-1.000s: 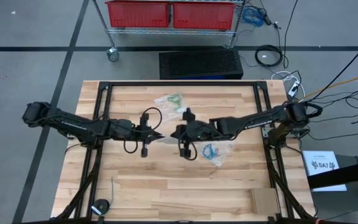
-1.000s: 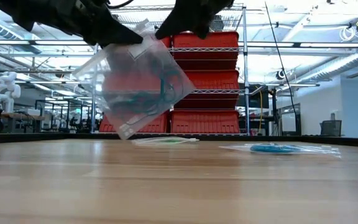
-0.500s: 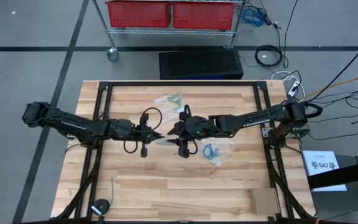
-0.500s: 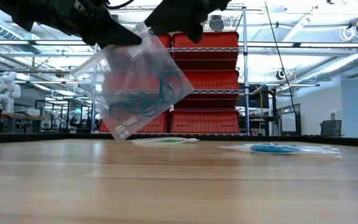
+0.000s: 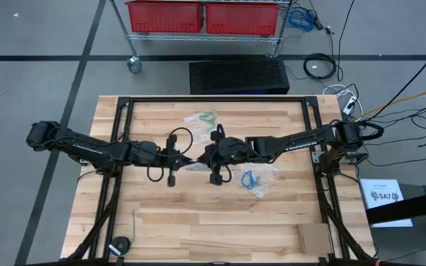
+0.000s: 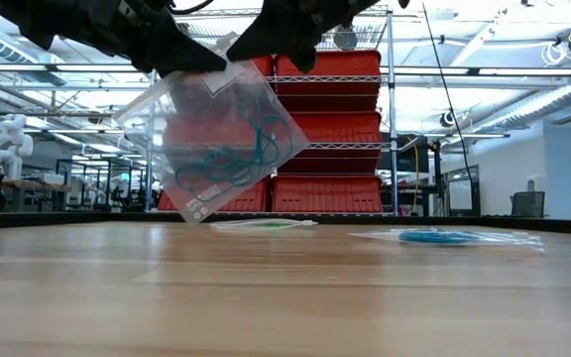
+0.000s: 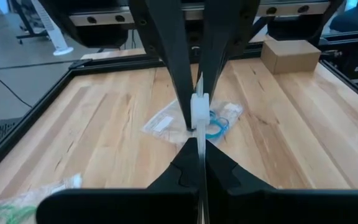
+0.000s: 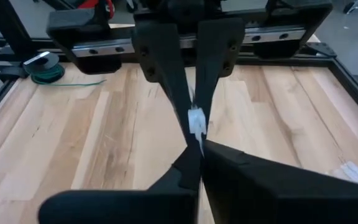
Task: Sort rubber bands
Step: Close the center transparent bags
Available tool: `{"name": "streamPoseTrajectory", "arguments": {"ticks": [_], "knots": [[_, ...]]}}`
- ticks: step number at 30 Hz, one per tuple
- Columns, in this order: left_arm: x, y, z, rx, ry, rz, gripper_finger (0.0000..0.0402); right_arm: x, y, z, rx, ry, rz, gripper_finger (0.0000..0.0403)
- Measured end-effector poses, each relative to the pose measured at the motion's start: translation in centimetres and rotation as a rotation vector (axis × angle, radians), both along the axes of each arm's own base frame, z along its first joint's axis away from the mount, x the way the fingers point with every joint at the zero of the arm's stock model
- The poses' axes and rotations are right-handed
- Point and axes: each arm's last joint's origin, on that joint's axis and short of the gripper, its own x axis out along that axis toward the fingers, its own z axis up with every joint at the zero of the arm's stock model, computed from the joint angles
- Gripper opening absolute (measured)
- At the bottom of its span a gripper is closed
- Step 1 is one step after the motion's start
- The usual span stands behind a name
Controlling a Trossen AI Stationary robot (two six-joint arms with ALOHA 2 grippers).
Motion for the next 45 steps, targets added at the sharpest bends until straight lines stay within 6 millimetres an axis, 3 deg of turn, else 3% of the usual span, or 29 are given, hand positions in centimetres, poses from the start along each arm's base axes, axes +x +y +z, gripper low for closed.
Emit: {"name": "streamPoseTrajectory", "arguments": {"ticks": [17,45], "knots": [[-0.5,-0.1,1.6,-0.023,-0.069,-0.064,0.0073,-0.3,1.0,-0.2,-0.073,0.032,0.0,0.0],[-0.2,0.0,1.3,-0.038,-0.072,0.001,0.0076,-0.2,1.0,-0.1,-0.098,0.023,0.014,0.0]]}}
